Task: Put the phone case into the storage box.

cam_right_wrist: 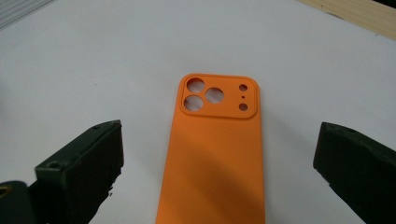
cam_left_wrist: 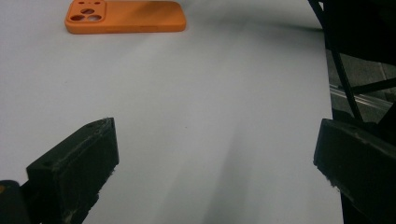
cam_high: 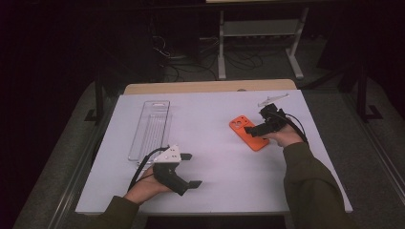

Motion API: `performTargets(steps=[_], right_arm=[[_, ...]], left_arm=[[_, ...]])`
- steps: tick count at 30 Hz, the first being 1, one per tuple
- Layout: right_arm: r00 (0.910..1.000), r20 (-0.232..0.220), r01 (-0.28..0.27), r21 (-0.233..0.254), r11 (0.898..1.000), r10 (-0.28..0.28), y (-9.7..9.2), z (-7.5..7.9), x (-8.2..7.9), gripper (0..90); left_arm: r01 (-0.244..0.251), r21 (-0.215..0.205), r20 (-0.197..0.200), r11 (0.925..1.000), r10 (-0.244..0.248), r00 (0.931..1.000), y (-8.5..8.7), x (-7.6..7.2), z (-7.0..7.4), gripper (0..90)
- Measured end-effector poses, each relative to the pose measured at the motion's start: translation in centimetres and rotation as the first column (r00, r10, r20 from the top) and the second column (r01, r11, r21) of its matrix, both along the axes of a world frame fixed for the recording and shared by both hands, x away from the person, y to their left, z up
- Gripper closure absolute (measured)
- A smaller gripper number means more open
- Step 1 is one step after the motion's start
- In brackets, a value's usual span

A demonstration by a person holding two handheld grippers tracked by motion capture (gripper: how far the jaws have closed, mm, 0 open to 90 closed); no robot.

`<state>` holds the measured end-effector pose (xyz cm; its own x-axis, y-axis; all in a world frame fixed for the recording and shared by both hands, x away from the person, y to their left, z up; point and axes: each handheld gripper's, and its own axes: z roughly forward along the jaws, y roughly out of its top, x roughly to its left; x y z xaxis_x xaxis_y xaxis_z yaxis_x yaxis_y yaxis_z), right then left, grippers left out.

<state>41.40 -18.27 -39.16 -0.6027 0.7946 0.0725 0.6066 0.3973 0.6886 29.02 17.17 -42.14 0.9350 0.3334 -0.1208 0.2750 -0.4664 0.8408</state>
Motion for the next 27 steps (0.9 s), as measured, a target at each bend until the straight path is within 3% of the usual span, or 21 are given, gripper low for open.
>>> performTargets(steps=[27], right_arm=[[0.9949,-0.100,-0.013,-0.070,0.997,0.006,0.4,-2.4,1.3,1.0]], left_arm=[[0.003,-0.006,-0.001,1.0000,-0.003,1.0000,0.0,-0.1,0.0,0.0]])
